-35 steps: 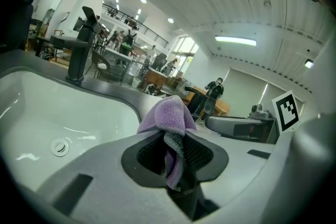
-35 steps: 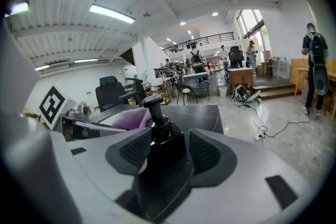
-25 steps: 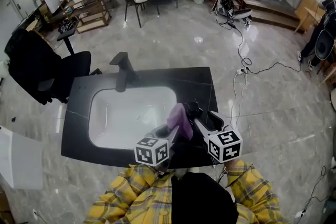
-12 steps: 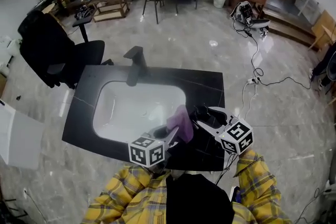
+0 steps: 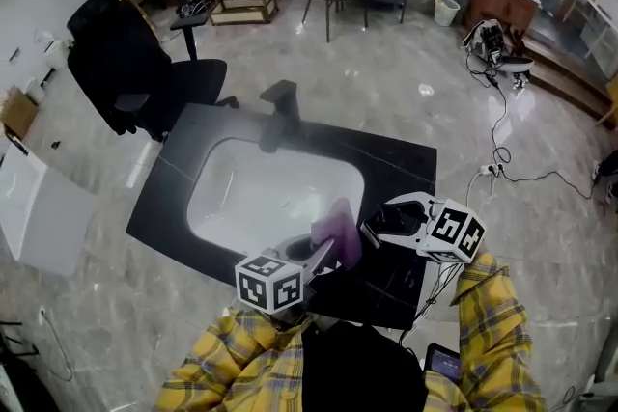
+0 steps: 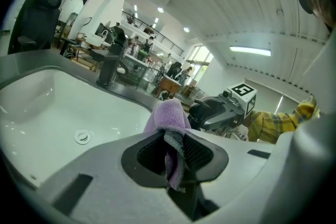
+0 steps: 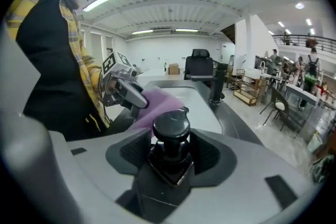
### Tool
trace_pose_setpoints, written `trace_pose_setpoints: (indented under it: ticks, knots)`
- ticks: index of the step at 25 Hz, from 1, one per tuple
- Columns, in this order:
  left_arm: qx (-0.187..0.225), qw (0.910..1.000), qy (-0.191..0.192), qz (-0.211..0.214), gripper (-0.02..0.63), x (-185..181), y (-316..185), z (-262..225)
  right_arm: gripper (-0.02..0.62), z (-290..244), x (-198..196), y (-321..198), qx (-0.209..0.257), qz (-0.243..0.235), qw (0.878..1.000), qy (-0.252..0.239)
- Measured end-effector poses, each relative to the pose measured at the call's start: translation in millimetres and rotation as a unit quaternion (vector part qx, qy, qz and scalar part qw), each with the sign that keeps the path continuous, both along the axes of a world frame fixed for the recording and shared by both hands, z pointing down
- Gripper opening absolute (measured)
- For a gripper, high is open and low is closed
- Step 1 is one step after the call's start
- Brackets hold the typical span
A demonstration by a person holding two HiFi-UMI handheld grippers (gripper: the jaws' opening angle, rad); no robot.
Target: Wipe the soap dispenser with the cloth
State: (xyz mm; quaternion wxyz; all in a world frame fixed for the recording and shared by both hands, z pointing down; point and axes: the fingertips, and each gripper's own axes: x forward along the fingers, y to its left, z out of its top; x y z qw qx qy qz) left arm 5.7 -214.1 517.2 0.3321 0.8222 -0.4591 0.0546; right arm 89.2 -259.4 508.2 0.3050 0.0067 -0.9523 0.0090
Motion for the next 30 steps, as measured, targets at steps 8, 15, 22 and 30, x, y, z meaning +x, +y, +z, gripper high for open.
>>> trace_pose_setpoints:
  ticks: [8,15,22,30]
  knots:
    - [-0.001,0.9999,-0.003,-0.016,0.064,-7,-7,-1,0.198,8,-2,-7,-0.028,-0.04,0.998,0.025]
    - [-0.001,0.9999,-0.002,-0.01,0.064,-3,-16,1,0.195,8,-4,-26,-0.039,0.131,0.99,-0.03]
    - [0.0,0.9999,-0.003,0.01,0.064,3,-23,1,0.192,10,7,-41,-0.053,0.296,0.951,-0.071]
    - [0.004,0.9998,-0.003,0.02,0.064,3,-20,-2,0.186,10,17,-48,-0.007,0.461,0.885,-0.063]
